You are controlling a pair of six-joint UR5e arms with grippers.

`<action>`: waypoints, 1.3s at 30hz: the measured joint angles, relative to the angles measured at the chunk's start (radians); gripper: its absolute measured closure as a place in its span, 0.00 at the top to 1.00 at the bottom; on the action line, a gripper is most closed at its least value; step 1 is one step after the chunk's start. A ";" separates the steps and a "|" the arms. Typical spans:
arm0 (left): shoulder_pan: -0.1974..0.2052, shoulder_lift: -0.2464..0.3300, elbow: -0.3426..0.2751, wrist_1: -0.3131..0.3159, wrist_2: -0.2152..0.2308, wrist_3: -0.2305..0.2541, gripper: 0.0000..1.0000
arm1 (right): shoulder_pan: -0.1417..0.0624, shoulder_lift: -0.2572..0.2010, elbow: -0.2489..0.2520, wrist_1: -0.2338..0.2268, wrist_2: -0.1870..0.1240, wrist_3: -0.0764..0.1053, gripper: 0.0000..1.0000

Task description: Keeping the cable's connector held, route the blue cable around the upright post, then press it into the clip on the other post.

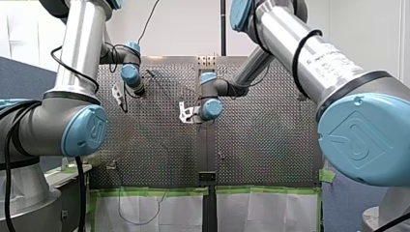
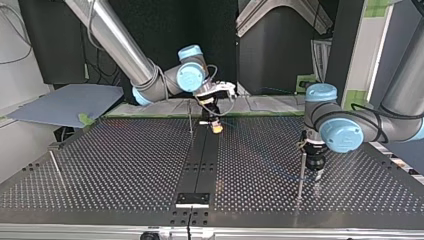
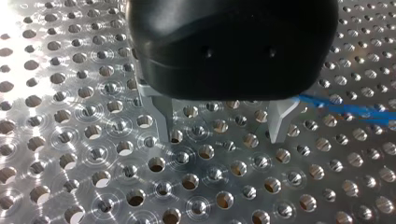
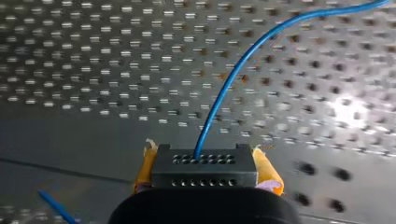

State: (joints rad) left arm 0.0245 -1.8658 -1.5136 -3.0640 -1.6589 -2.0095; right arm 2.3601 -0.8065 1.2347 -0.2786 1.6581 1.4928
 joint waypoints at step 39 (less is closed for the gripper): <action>-0.006 0.000 0.000 0.012 -0.002 0.001 1.00 | -0.014 0.258 0.094 -0.222 0.063 0.041 0.00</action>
State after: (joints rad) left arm 0.0183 -1.8658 -1.5137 -3.0516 -1.6605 -2.0081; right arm 2.3457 -0.5481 1.3284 -0.5008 1.7211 1.5341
